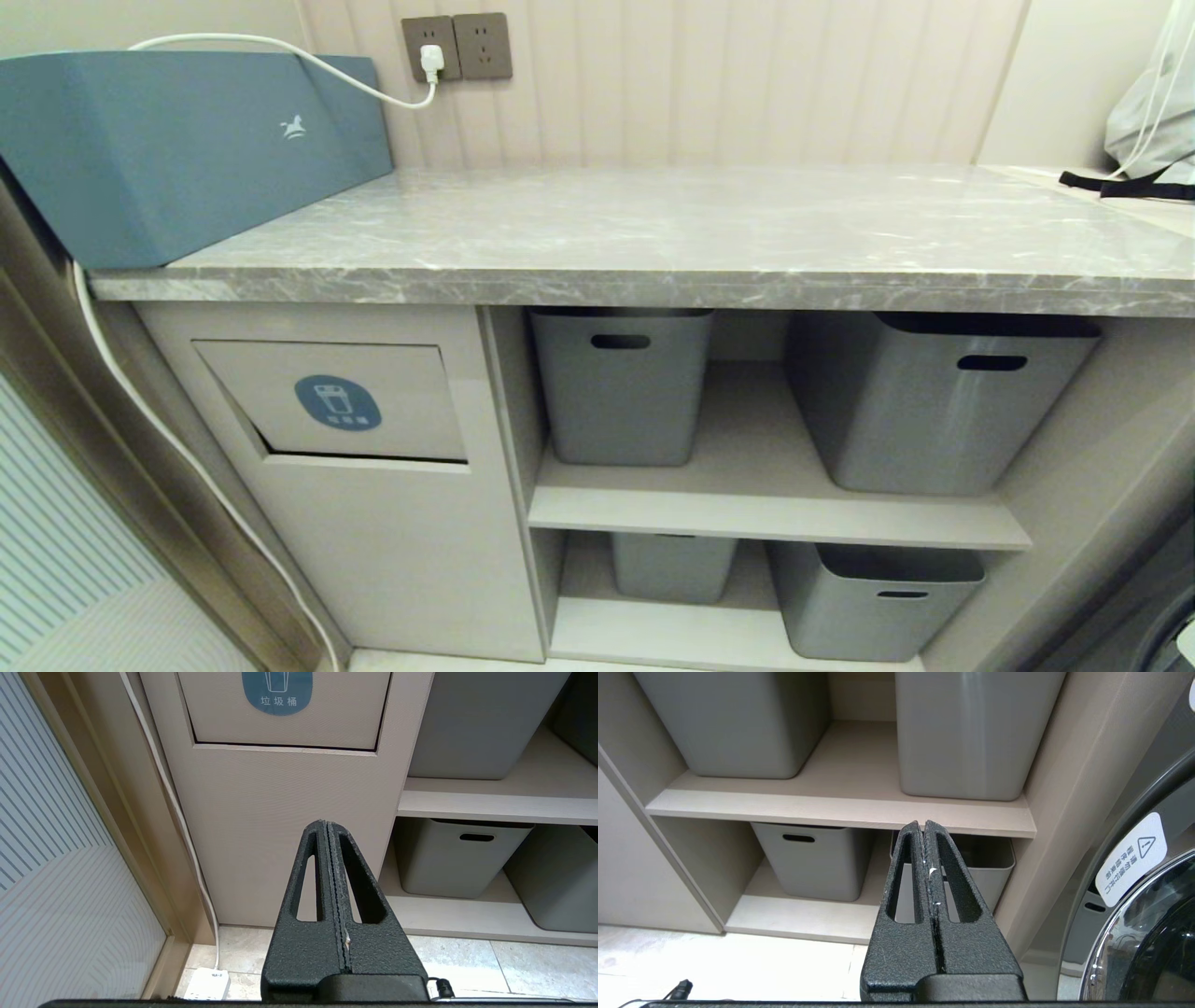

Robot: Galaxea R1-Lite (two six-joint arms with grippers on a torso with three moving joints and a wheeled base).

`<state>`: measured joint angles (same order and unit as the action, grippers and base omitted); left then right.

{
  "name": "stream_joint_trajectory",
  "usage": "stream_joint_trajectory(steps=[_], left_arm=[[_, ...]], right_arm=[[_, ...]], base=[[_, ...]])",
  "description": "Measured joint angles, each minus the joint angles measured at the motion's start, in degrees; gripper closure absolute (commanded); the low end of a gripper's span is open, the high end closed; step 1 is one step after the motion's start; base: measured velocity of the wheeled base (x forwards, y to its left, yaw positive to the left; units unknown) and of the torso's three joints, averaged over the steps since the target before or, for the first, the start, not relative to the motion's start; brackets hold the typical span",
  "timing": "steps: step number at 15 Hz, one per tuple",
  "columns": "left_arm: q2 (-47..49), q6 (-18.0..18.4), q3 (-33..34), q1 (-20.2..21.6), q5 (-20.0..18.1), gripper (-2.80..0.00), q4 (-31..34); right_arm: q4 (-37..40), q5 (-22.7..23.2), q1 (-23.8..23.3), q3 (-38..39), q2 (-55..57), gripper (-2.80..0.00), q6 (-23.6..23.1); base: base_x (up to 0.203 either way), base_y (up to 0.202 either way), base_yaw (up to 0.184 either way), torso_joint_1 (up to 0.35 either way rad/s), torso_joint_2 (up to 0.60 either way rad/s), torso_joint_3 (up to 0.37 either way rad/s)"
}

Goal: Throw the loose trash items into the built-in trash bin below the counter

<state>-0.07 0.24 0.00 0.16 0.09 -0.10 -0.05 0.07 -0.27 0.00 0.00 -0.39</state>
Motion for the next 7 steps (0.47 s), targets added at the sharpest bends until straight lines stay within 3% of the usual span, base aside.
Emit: stream_joint_trajectory(steps=[7], left_arm=[[0.0,-0.02,0.0,0.0,-0.02,0.0,0.02]], right_arm=[[0.05,-0.02,0.0,0.0,0.0,0.0,0.3]], base=[[0.0,0.0,0.0,0.0,0.0,0.0]])
